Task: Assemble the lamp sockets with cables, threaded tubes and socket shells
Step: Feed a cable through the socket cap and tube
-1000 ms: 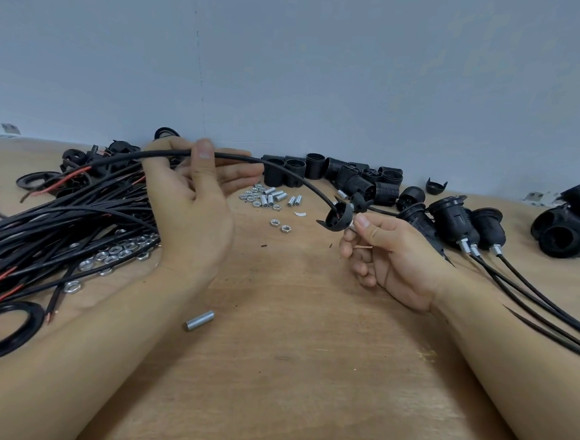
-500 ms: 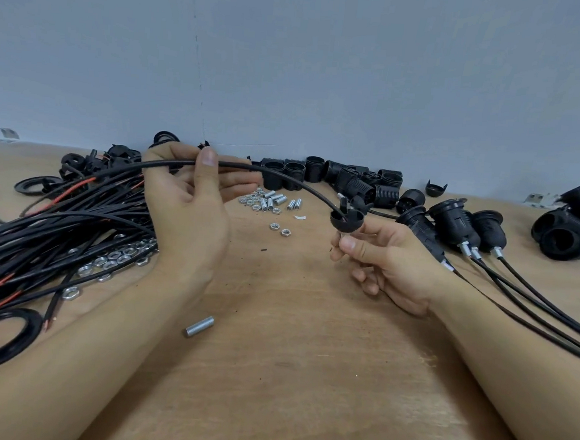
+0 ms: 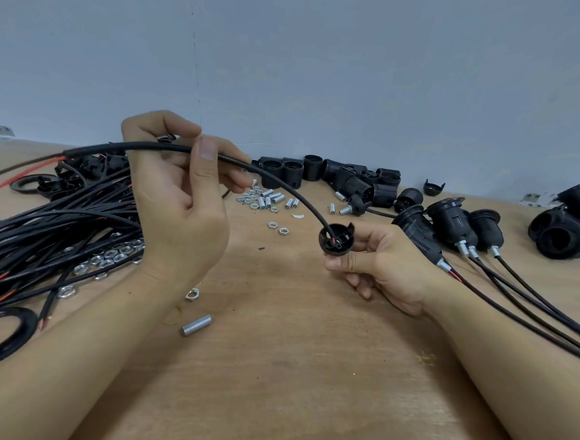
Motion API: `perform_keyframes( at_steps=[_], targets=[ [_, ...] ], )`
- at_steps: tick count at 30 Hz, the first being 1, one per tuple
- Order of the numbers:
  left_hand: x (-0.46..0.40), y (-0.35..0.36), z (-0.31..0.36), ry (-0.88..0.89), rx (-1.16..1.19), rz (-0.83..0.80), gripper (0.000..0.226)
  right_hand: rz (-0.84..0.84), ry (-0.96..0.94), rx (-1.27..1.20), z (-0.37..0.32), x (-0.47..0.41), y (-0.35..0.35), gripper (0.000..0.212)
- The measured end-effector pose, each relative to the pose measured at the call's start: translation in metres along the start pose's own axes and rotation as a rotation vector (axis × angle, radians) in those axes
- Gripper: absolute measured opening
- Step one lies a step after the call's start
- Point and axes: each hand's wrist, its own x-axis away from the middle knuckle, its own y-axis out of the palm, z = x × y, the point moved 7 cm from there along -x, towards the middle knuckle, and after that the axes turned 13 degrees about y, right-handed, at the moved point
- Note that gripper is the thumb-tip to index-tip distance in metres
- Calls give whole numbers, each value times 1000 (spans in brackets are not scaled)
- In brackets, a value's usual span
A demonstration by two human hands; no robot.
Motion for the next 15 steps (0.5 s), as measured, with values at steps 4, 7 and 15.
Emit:
perform_keyframes(
  at_steps=[4, 7, 15],
  targets=[
    [-1, 0, 2, 20, -4, -5, 22, 4, -2, 33, -1, 1, 2, 17],
    [-1, 0, 1, 11, -6, -6, 22, 10, 3, 49, -1, 1, 2, 16],
    [-2, 1, 6, 67, -25, -22, 25, 26, 39, 69, 0, 0, 2, 34]
  ],
)
